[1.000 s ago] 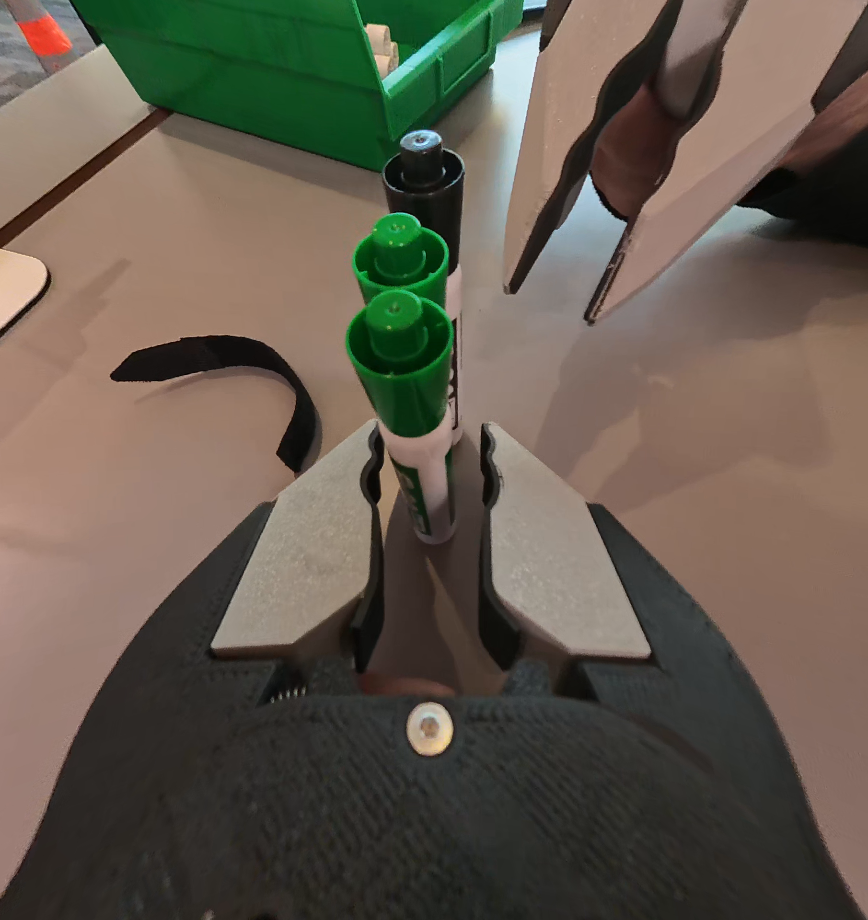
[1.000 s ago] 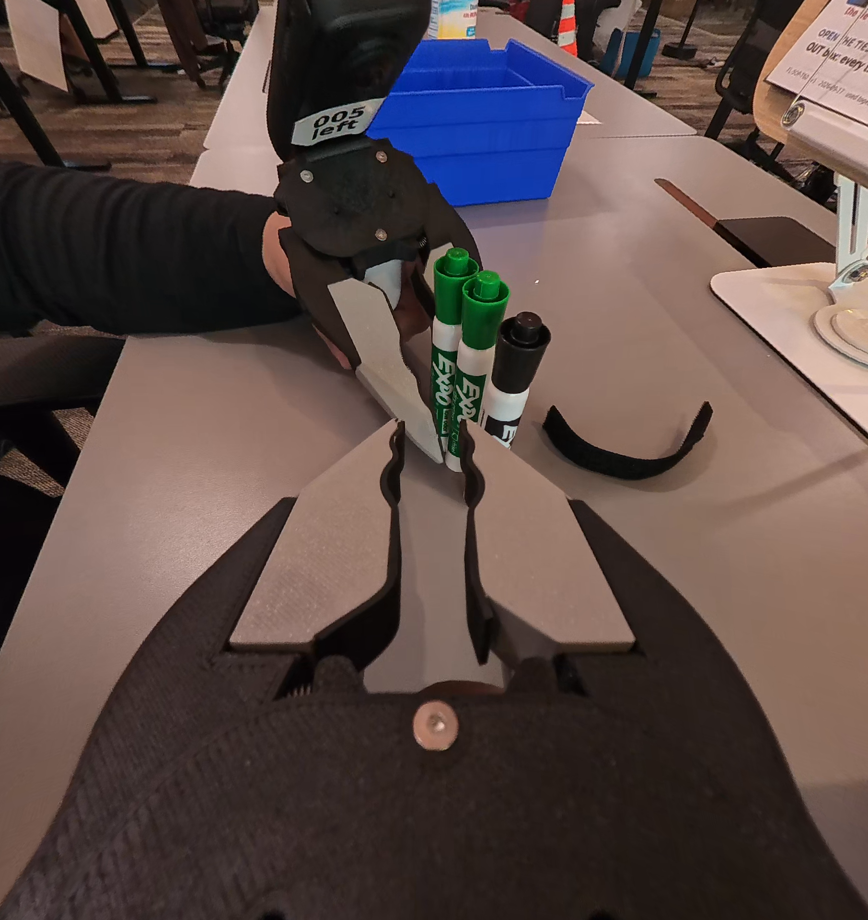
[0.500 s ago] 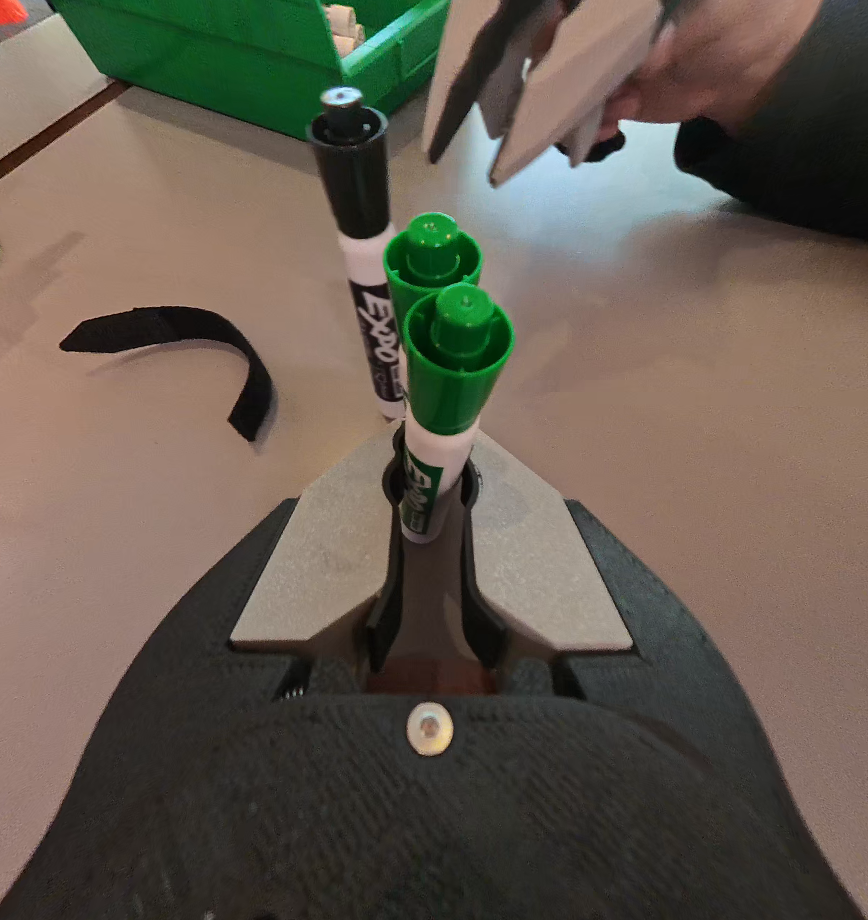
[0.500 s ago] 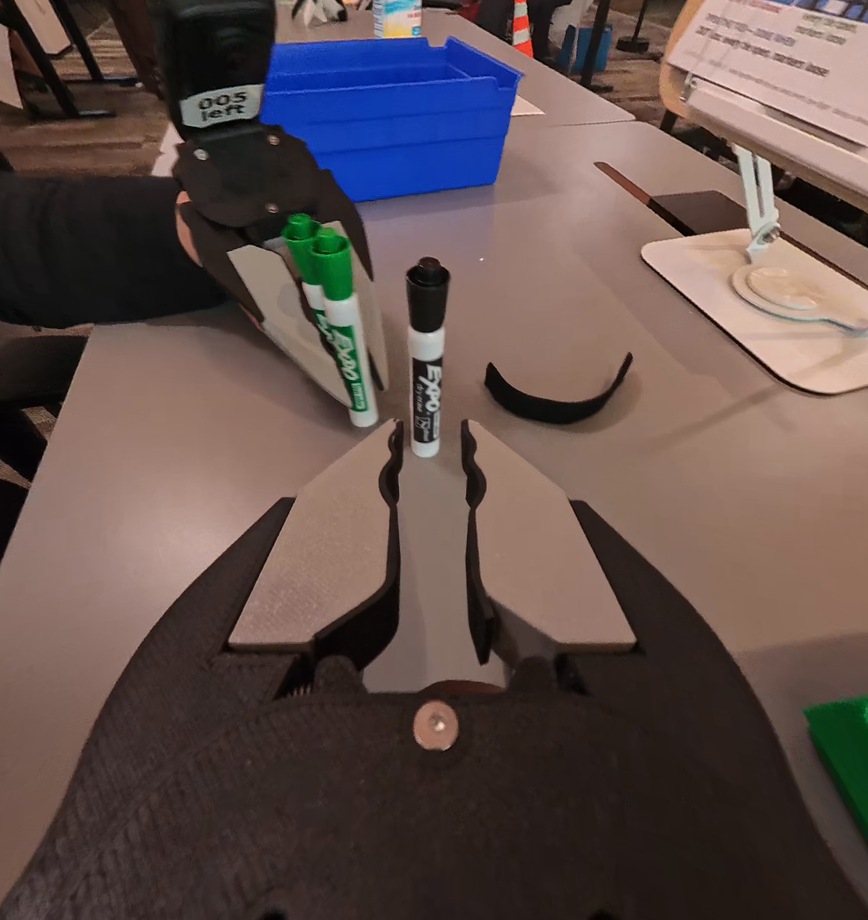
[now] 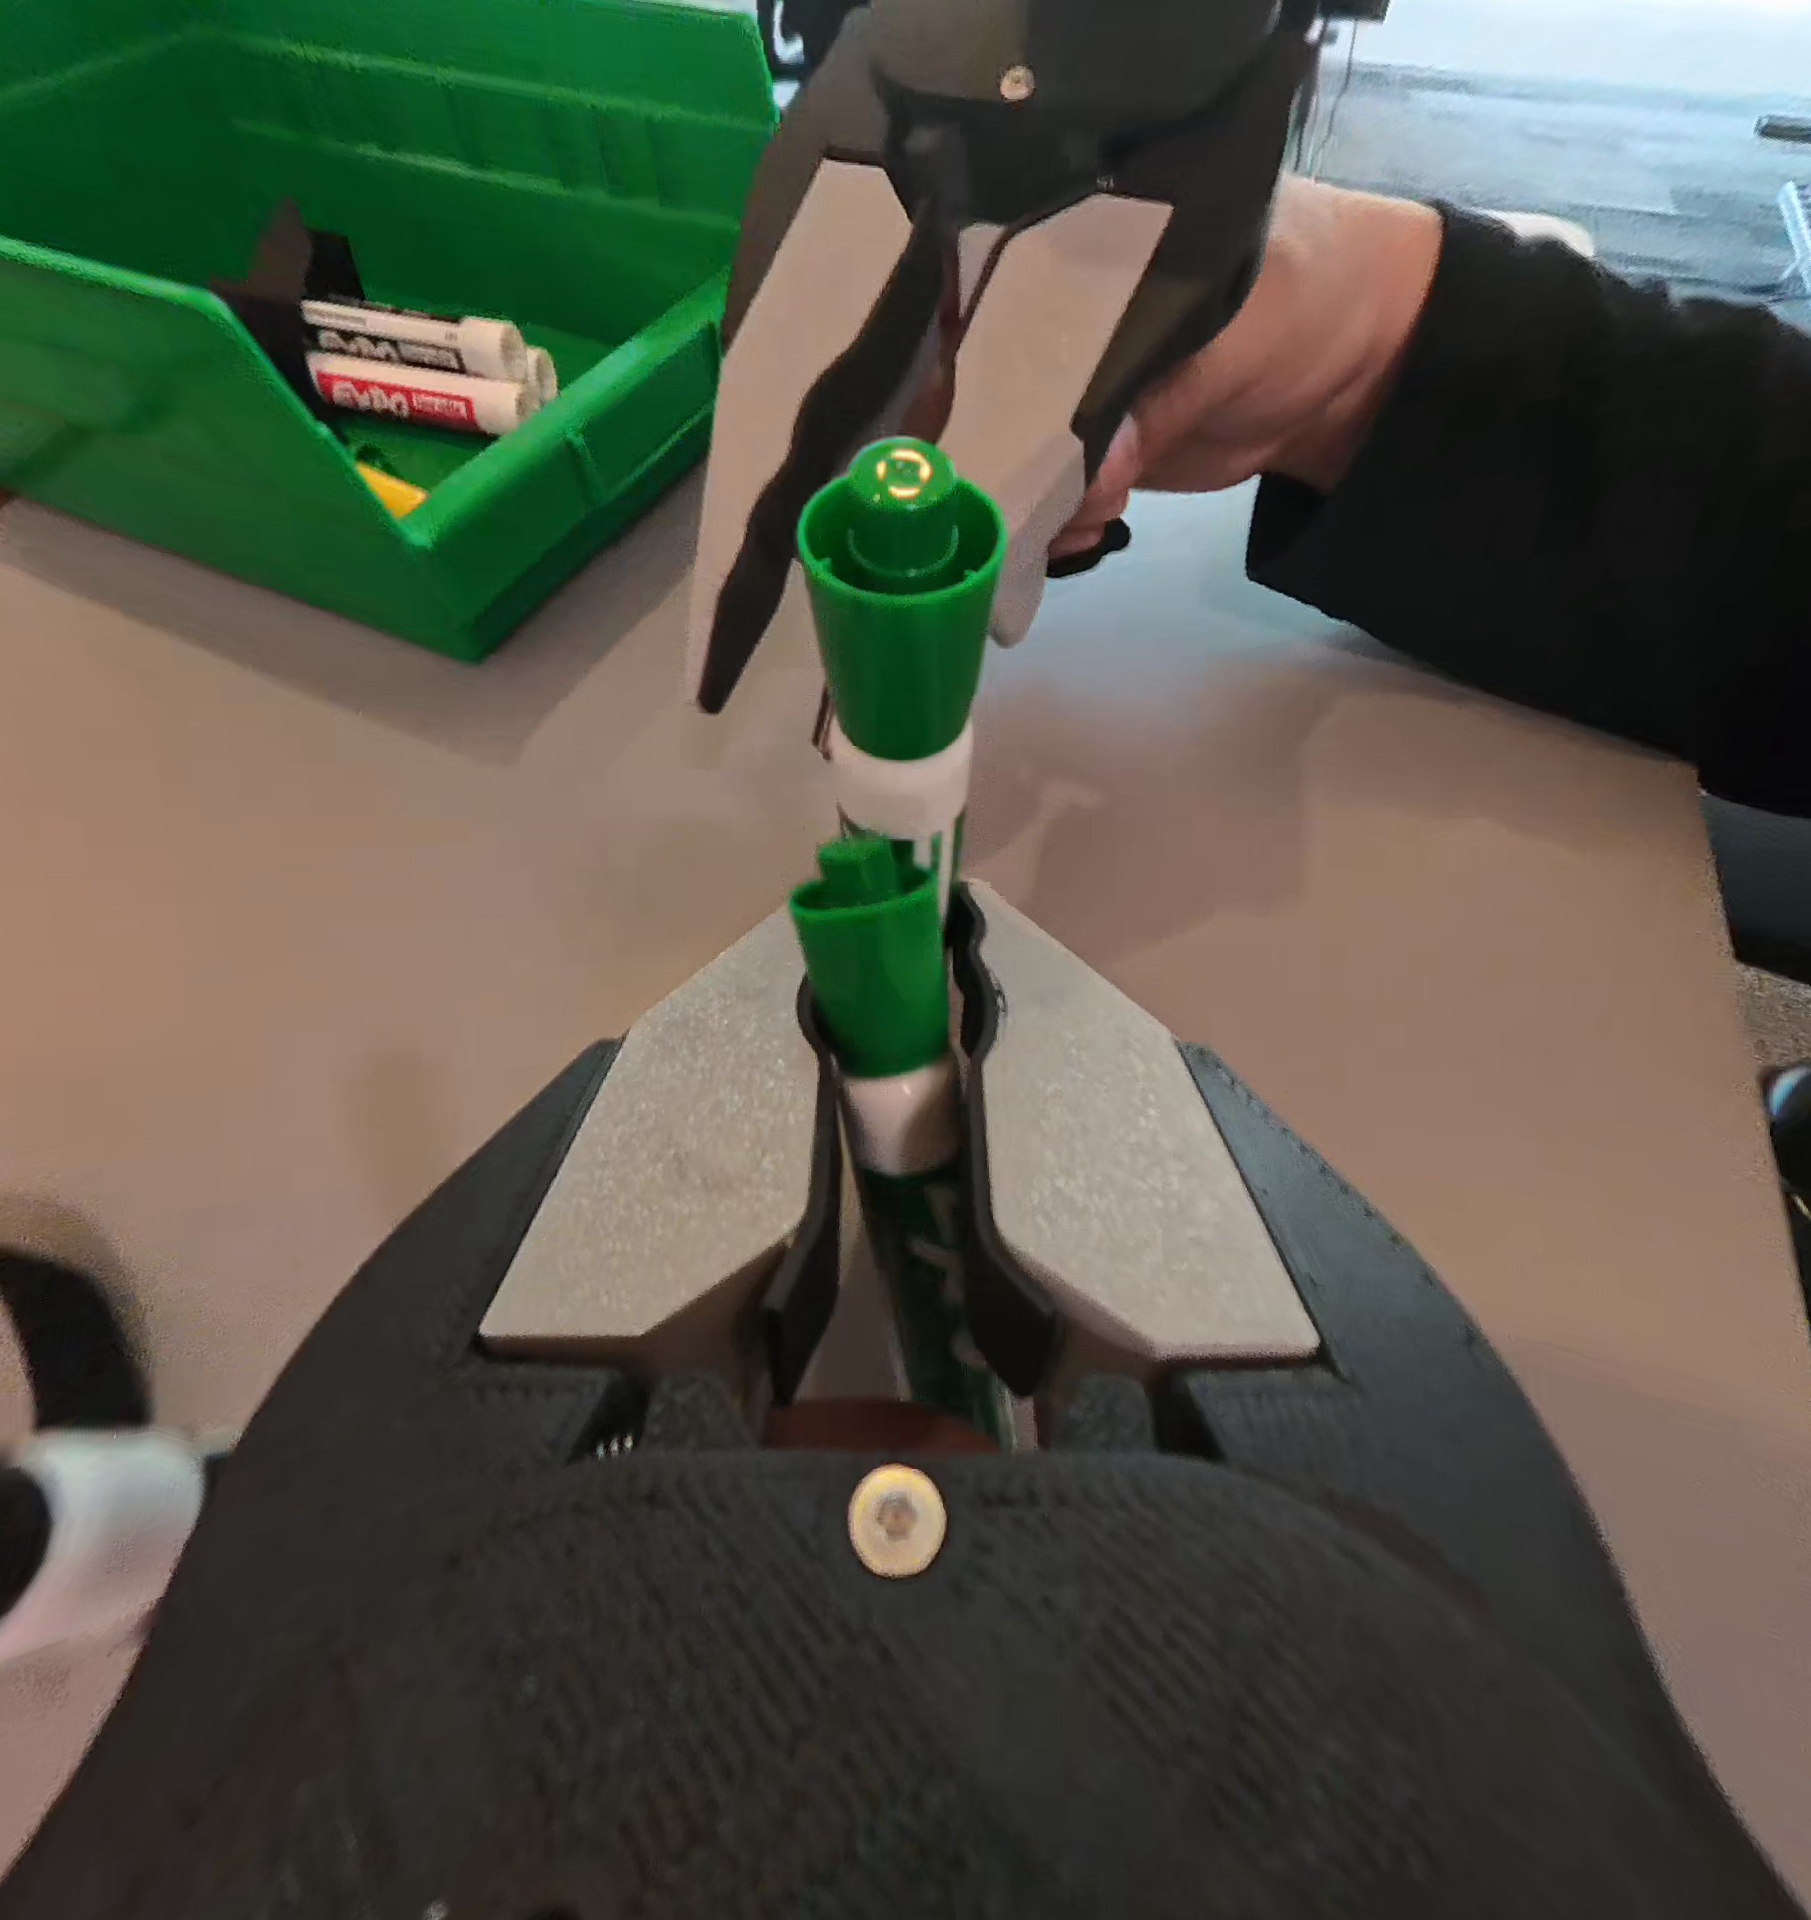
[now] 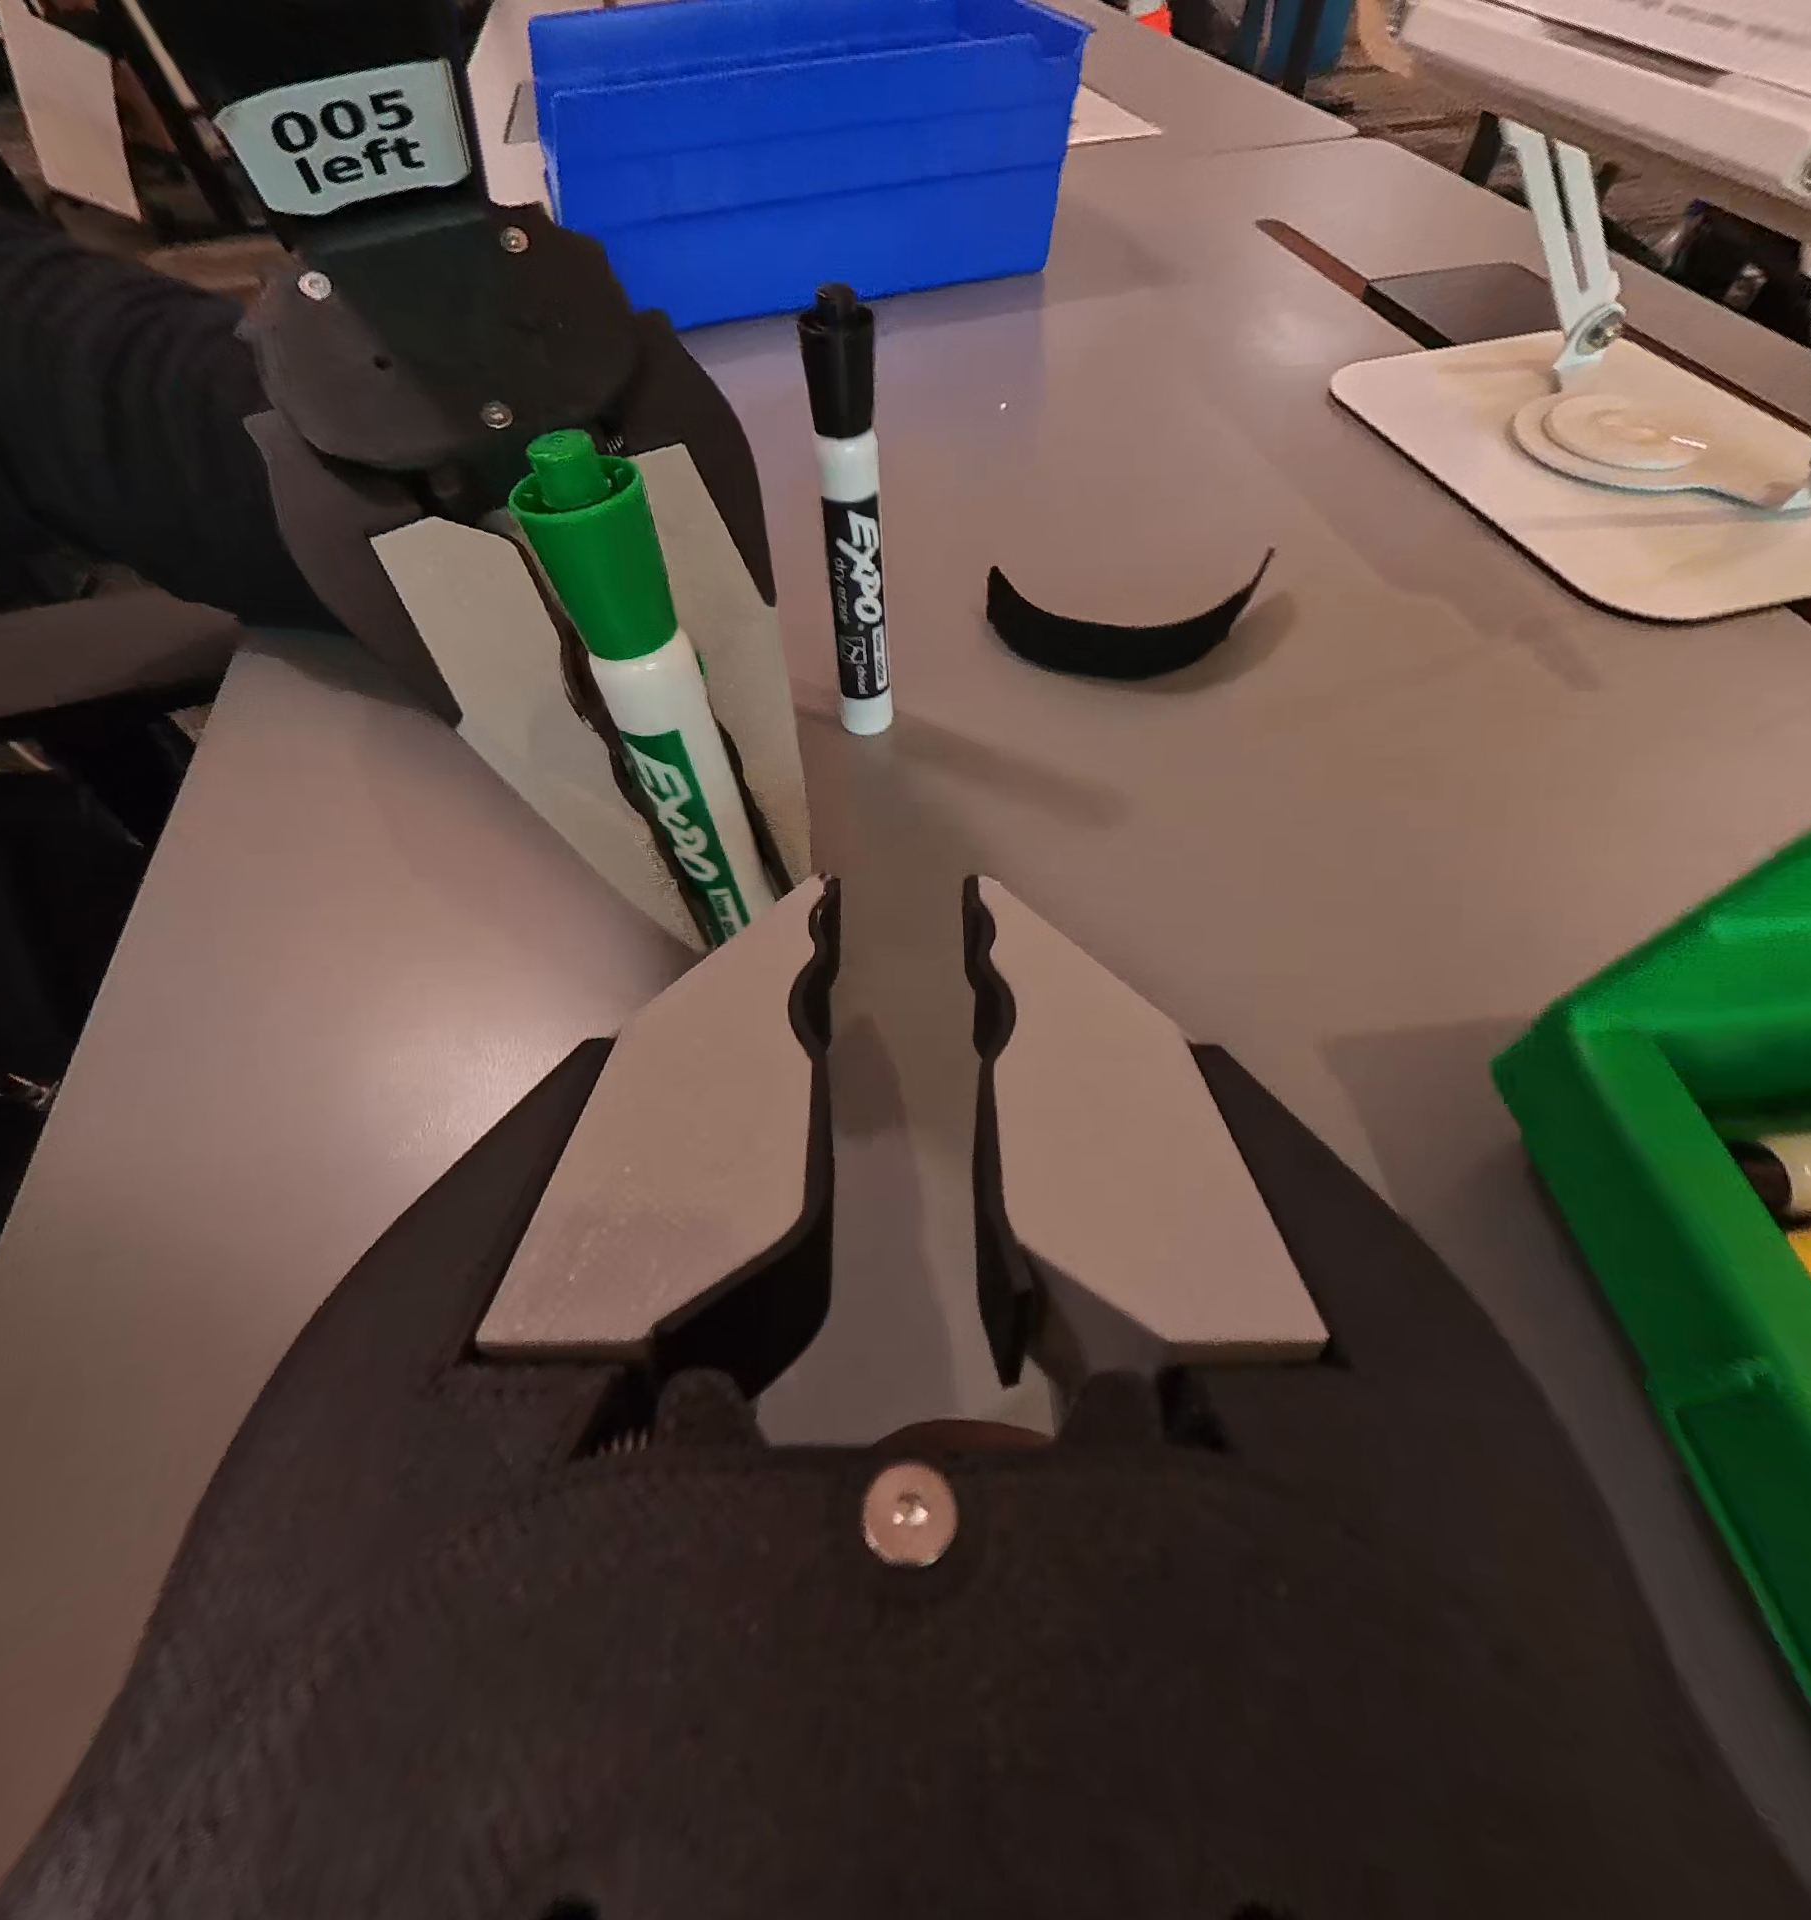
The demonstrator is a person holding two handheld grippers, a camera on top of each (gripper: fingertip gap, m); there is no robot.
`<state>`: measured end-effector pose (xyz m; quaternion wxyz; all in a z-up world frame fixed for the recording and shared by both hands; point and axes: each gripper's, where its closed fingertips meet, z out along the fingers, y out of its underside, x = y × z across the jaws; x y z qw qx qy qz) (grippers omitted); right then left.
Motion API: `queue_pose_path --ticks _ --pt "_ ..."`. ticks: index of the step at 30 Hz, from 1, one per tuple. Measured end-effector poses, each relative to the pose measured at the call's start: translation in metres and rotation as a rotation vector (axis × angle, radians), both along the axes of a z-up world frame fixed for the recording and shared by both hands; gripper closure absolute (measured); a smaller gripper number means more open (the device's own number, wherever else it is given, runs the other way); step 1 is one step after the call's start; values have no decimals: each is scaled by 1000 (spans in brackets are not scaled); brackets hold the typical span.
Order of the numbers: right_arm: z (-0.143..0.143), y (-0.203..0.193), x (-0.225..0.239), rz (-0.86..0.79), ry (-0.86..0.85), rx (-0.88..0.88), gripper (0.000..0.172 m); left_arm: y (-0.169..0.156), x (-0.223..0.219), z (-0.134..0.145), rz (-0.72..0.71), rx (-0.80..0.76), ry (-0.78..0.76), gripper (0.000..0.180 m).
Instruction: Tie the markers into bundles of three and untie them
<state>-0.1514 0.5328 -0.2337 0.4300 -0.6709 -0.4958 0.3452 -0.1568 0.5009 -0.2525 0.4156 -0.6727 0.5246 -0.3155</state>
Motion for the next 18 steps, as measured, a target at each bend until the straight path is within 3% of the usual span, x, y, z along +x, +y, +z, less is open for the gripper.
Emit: queue_pose_path --ticks 5,11,14,18 --pt "7 -4 18 1 91 -43 152 2 21 -5 -13 4 -8 164" --pt "32 -20 -2 102 239 -53 146 9 9 -10 23 44 43 164" --pt "29 -20 -15 94 222 -40 139 10 11 -15 29 34 79 164" --pt "33 -24 -23 111 240 10 156 14 14 -18 51 29 102 165"
